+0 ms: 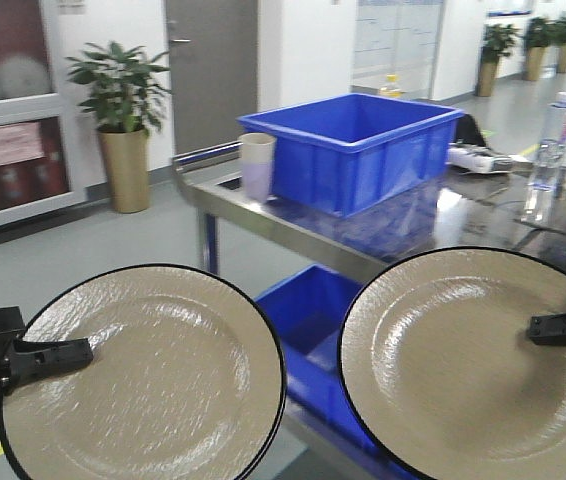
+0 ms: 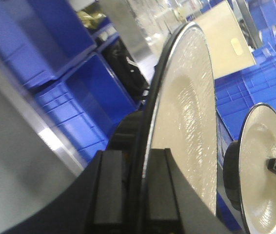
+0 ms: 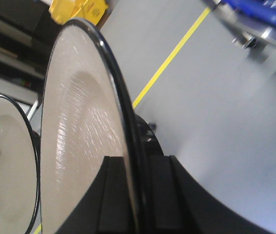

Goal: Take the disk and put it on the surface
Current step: 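Hold both plates while the base drives to the steel table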

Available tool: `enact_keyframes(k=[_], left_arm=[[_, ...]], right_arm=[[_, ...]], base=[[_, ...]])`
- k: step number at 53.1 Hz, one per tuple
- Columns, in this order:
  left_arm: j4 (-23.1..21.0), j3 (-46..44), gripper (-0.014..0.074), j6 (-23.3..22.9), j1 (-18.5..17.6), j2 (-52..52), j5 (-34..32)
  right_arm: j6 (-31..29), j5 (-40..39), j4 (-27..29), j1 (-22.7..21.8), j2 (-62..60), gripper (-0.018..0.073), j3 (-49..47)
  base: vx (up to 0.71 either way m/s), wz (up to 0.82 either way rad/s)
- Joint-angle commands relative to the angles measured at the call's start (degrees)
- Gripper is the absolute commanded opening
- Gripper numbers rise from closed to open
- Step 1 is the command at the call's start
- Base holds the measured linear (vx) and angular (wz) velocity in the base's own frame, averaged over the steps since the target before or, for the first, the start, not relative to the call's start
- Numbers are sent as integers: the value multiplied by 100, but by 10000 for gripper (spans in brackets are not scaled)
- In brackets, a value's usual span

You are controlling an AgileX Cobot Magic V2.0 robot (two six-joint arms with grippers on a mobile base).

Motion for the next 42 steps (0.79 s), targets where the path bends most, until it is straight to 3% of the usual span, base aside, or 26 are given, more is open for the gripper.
enact_keyframes(k=[1,42], left_arm=[[-660,-196,-8,-88,0,-206,265],[-660,-196,-8,-88,0,-206,265]], right_arm=[[0,30,714,-16,-213,-9,-201],[0,30,714,-16,-213,-9,-201]], base=[[45,-47],[40,-55]])
